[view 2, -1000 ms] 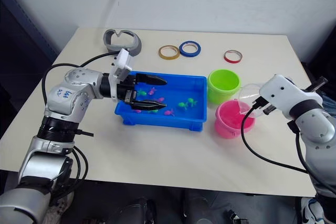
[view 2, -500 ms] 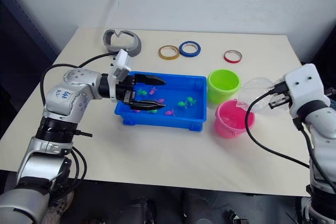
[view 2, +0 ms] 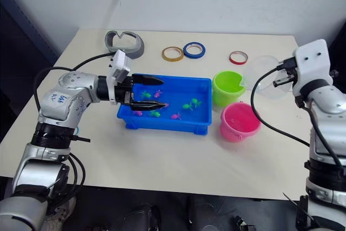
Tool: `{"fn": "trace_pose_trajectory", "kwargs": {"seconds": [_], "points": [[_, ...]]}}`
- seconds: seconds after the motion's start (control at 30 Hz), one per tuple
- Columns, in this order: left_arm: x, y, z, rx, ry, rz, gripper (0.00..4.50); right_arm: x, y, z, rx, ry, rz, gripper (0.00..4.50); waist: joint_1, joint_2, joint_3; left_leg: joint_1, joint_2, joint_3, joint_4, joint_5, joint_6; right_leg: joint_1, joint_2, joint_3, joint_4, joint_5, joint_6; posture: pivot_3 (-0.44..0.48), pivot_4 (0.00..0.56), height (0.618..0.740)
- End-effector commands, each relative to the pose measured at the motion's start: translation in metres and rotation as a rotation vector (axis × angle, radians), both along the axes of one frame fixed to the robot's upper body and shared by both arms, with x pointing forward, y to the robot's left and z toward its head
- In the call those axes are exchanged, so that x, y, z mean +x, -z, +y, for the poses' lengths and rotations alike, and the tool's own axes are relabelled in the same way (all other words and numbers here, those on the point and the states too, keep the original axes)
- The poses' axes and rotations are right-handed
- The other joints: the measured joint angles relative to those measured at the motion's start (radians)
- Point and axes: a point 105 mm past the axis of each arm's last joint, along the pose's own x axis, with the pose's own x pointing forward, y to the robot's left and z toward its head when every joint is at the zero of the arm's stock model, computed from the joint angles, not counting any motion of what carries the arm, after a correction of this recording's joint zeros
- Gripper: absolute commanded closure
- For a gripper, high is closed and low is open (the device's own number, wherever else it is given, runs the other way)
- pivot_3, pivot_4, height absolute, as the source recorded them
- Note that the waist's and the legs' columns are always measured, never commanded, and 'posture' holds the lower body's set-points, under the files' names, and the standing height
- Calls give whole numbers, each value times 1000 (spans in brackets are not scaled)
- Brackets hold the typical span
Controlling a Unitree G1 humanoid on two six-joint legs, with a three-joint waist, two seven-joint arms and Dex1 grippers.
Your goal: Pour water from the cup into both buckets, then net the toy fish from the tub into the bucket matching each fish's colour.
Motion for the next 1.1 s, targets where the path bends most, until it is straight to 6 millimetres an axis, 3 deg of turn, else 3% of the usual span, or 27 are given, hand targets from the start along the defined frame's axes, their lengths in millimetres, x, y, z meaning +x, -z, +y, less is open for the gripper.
{"fn": "trace_pose_trajectory", "kwargs": {"seconds": [0.03,0.27,0.53,1.1], "points": [[3,-12,13,-26,-89,-57,0,9,-17,0,-47,20,-79,4479,0,0,0,0,0,0,0,0,0,0,0,0,0,0,0,0,150,693],[-1,-10,24,-30,-134,-53,0,30,-20,7,-117,38,-115,4479,-1,1,1,0,0,1,0,0,0,-1,-1,0,0,0,0,0,150,693],[-4,-9,25,-34,-145,-51,0,45,-24,29,-286,-1,-160,4479,-1,1,1,0,0,1,0,0,0,-1,-1,0,1,0,0,0,150,693],[-6,-9,20,-34,-136,-50,0,47,-28,62,-740,-39,-251,4479,-2,1,1,-1,0,1,0,0,0,-2,-1,0,1,0,0,0,150,693]]}}
